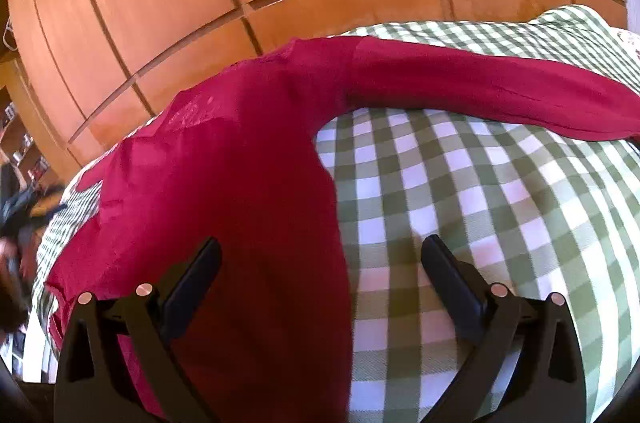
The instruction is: Fold small clothes
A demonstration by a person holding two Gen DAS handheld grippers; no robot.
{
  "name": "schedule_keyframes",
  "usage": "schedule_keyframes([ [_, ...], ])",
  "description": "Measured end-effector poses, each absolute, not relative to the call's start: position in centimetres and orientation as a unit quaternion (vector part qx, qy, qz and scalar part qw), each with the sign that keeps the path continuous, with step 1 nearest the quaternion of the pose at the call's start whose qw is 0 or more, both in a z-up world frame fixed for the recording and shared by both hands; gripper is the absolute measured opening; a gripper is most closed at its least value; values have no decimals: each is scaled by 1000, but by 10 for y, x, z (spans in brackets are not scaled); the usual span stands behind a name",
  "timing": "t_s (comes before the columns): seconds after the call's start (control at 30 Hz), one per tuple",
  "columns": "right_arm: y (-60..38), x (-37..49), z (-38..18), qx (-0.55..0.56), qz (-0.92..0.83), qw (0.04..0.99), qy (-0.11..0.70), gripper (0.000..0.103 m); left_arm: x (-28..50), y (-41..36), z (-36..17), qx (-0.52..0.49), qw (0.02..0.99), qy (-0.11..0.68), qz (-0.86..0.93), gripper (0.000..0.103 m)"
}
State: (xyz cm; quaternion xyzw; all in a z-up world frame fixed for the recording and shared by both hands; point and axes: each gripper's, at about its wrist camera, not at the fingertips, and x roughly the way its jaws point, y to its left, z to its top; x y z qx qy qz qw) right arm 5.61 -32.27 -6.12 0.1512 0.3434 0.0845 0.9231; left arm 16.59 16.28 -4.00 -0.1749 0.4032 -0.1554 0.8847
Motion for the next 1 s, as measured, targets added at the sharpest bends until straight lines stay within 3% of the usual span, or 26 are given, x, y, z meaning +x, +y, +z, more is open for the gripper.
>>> schedule_keyframes([
  [0.2,-340,25,-54,204,79,913,346,100,118,107,-75,-159,860,447,-186,78],
  [0.27,-340,11,-52,198,91,908,358,100,108,95,-76,-150,862,446,-187,55],
  [0.33,-338,-2,-51,191,106,903,369,99,104,86,-77,-153,856,456,-189,25],
  [0.4,-334,-16,-53,183,123,897,383,93,98,79,-74,-145,855,459,-195,11],
  [0.47,-325,-27,-56,165,135,892,400,79,107,89,-73,-146,856,456,-196,9],
  [0.53,-315,-32,-59,146,145,888,411,53,105,100,-69,-148,858,452,-192,8],
  [0.57,-308,-34,-58,133,153,889,411,48,103,111,-68,-147,861,449,-189,8],
  [0.63,-302,-33,-57,120,163,889,410,17,92,121,-58,-146,867,441,-180,7],
  [0.73,-305,-31,-50,122,183,885,411,11,75,136,-46,-161,871,432,-172,7],
  [1.0,-344,-57,-5,120,241,885,380,10,20,114,-52,-94,861,461,-194,7],
])
